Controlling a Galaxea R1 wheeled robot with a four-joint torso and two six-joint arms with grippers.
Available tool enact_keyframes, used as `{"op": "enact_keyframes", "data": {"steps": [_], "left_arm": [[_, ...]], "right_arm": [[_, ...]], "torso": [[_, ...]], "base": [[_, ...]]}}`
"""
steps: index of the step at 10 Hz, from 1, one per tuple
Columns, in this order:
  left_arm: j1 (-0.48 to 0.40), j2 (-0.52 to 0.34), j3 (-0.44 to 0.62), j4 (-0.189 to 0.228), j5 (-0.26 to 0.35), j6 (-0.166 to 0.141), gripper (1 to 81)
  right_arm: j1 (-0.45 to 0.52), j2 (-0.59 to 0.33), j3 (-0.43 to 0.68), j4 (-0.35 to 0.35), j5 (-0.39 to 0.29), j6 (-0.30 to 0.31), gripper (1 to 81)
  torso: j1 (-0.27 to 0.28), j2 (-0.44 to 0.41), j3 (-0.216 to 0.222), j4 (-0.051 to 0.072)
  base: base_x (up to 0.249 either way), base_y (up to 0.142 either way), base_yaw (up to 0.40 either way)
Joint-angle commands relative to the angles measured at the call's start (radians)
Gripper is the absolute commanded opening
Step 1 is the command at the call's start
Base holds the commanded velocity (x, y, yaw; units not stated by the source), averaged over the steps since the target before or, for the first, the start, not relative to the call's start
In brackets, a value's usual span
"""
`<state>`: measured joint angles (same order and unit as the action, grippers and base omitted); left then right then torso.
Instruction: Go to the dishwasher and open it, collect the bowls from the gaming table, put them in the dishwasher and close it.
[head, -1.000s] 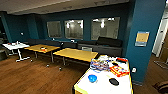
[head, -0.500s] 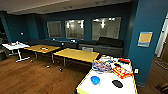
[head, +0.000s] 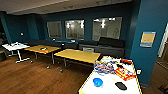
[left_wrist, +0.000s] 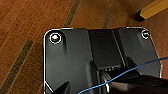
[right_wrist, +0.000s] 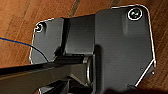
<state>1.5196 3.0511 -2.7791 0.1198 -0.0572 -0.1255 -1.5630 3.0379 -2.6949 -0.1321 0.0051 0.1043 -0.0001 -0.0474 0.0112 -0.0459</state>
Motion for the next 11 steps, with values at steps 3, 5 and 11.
{"op": "enact_keyframes", "data": {"steps": [3,5,11], "left_arm": [[-0.057,0.003,0.003,0.009,0.046,0.007,81.1],[-0.057,0.003,0.003,0.009,0.046,0.007,81.1],[-0.057,0.003,0.003,0.008,0.046,0.007,81.1]], "right_arm": [[0.057,-0.005,0.001,-0.006,-0.053,-0.001,81.1],[0.054,-0.005,0.001,-0.006,-0.053,-0.003,81.1],[0.050,-0.005,0.004,-0.001,-0.053,-0.001,81.1]], "torso": [[0.000,0.000,0.000,0.000],[0.000,0.000,0.000,0.000],[0.000,0.000,0.000,0.000]], "base": [[0.098,0.064,0.000],[0.098,0.063,0.000],[0.098,0.010,0.000]]}}
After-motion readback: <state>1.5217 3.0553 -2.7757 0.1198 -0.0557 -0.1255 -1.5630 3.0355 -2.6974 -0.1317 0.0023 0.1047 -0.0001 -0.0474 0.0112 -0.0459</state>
